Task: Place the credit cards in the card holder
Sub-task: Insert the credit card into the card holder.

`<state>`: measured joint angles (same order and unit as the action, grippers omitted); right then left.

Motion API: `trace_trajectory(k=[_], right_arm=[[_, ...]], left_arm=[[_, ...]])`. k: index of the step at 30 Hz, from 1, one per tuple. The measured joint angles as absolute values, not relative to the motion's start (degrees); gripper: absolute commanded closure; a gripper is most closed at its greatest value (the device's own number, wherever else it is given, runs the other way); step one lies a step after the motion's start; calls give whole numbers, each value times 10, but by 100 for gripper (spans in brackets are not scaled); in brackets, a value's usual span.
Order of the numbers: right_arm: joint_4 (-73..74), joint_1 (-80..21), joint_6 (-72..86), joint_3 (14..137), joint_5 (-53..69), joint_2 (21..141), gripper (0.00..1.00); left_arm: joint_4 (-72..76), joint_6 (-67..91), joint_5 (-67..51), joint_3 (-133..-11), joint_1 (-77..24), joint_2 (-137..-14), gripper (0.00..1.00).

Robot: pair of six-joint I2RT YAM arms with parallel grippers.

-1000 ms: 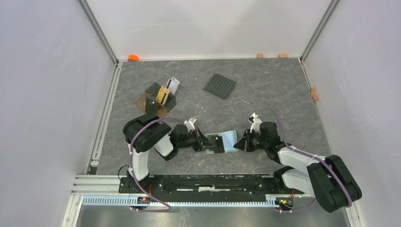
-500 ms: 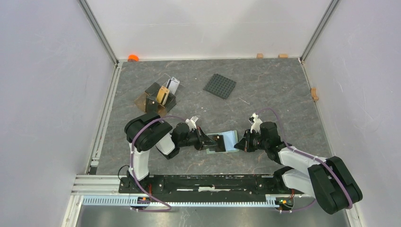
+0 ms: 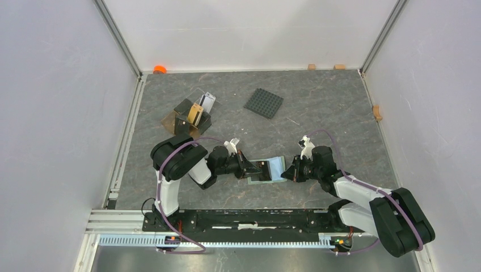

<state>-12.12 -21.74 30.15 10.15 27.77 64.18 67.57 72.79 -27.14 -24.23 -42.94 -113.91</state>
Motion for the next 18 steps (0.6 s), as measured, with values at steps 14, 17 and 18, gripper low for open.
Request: trace_trajectory(k=[14,17,18], right_arm=[[-120,-217,302,102,278,641,100],[-117,-217,302,102,278,639,100],[-115,-217,302,102,278,638,100]], left_arm=[[674,724,-268,-257,-435,-1148,98],[674,724,-260,-263,-443,-1152,98],[674,724,-257,-266,-445,-1154,98]])
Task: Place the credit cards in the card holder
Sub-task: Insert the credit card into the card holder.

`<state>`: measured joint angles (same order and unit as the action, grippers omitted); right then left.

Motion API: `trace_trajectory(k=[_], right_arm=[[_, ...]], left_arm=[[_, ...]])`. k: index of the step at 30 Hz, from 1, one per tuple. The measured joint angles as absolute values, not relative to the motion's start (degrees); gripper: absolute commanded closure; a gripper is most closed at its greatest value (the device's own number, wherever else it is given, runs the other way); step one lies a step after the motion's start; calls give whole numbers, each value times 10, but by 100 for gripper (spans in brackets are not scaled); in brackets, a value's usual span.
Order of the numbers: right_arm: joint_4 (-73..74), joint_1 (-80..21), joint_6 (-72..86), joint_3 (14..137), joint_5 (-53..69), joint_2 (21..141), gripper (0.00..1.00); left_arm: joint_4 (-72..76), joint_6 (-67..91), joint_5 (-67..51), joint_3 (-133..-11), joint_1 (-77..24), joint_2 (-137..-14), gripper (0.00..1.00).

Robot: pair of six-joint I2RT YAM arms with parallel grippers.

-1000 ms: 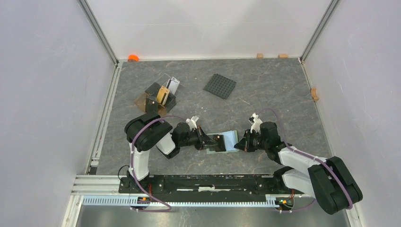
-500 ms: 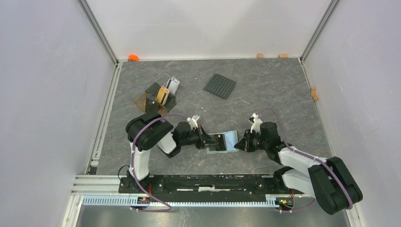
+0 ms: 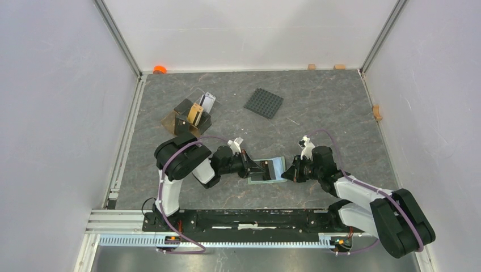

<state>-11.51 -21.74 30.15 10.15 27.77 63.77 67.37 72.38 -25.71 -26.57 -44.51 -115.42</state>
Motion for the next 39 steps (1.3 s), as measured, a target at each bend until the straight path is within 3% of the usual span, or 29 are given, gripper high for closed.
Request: trace_trajectory(k=[7,12,20,24,28,30,39], right_arm=[[-110,-217,302,102,278,633,100],[-99,-217,302,102,275,623,85],[-67,-217,302,102,259,586,78],[-60,-217,302,102,256,575,81],[-58,-216,303,102,253,572,94],[-57,-216,305,102,253,572,100],[-53,-216,306,102,243,571,100]], left_arm=[[658,724,-243,-290,-462,-1160,98],[631,723,-239,-309,-469,-1160,98],[596,708,-236,-319,-473,-1150,98],[593,706,-237,-321,-473,-1150,98],[591,705,-238,-322,-473,-1150,98],[590,705,-239,-322,-473,-1150,93],[479,661,-228,-344,-474,-1099,64]])
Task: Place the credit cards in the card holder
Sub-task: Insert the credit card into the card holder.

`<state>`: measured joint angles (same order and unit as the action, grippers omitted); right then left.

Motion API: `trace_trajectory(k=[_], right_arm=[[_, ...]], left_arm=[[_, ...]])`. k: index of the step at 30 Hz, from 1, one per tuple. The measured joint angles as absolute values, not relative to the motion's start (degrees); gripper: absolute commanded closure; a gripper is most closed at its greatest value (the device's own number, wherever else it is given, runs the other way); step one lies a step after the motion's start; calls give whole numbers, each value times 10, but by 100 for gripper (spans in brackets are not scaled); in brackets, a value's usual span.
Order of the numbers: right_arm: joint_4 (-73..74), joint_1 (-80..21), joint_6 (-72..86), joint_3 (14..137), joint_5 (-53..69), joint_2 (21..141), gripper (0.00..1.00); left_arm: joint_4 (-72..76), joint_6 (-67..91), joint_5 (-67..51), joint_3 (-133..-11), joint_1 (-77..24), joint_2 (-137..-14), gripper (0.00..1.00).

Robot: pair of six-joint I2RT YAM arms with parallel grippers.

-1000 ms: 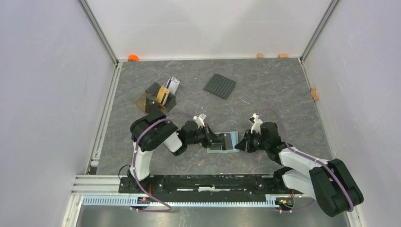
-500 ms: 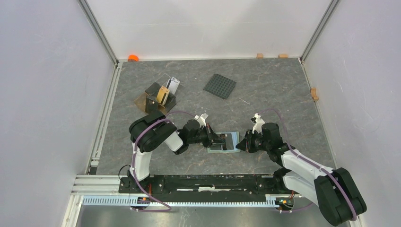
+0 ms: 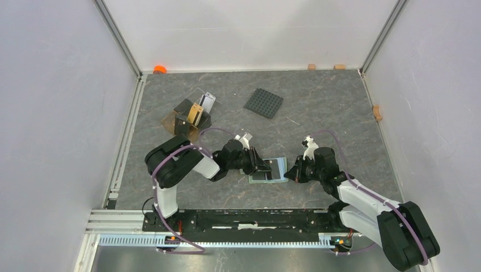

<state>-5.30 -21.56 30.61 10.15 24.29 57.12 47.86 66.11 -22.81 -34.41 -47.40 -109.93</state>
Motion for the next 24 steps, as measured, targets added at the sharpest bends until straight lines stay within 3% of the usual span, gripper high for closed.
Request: trace_trajectory(k=[8,16,24], right_arm=[[-51,-216,306,102,232,564,100],[-51,-216,306,102,232,563,100],[-51,-216,306,102,235,563,100]], left_arm=[[301,588,-188,-376,-477,-1021,50],[189,543,-154,-391,-478,-968,48],[203,541,-165,-399,-481,-985,48]])
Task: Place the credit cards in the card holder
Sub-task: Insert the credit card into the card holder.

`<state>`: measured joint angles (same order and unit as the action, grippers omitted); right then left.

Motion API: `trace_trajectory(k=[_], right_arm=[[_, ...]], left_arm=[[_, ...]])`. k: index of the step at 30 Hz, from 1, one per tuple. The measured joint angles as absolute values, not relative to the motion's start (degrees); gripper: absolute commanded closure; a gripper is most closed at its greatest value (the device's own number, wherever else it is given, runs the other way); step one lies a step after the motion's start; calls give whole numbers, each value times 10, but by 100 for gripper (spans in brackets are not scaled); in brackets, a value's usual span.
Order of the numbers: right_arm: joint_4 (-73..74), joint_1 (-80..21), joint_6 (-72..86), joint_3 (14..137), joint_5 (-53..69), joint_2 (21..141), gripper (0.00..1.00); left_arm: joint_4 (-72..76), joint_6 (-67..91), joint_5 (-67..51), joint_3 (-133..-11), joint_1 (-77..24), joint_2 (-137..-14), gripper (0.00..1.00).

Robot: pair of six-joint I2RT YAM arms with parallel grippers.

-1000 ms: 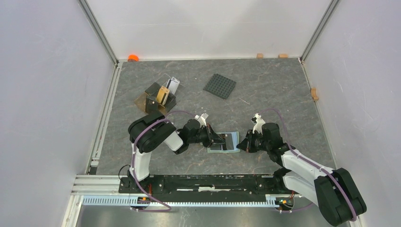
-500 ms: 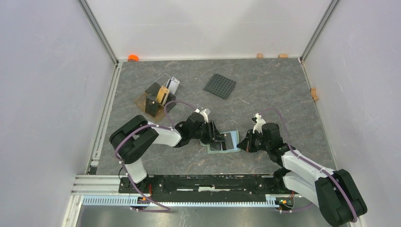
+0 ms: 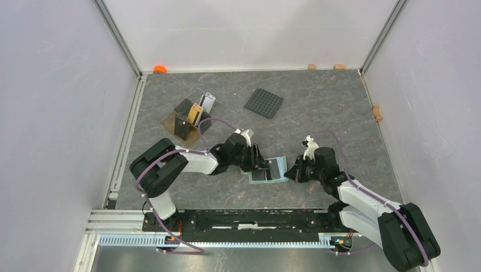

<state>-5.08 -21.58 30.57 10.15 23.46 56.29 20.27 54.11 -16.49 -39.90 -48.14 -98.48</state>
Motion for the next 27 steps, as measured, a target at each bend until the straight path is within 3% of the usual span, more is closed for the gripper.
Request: trace_trajectory(k=[14,27], right_arm=[[-49,-215,303,102,235,563,100],[-18,-212,302,101,232,509,100]], left_arm=[[235,541,-182,-438,-496,-1036,50],[141,534,-137,-512,-523,-1054,48]])
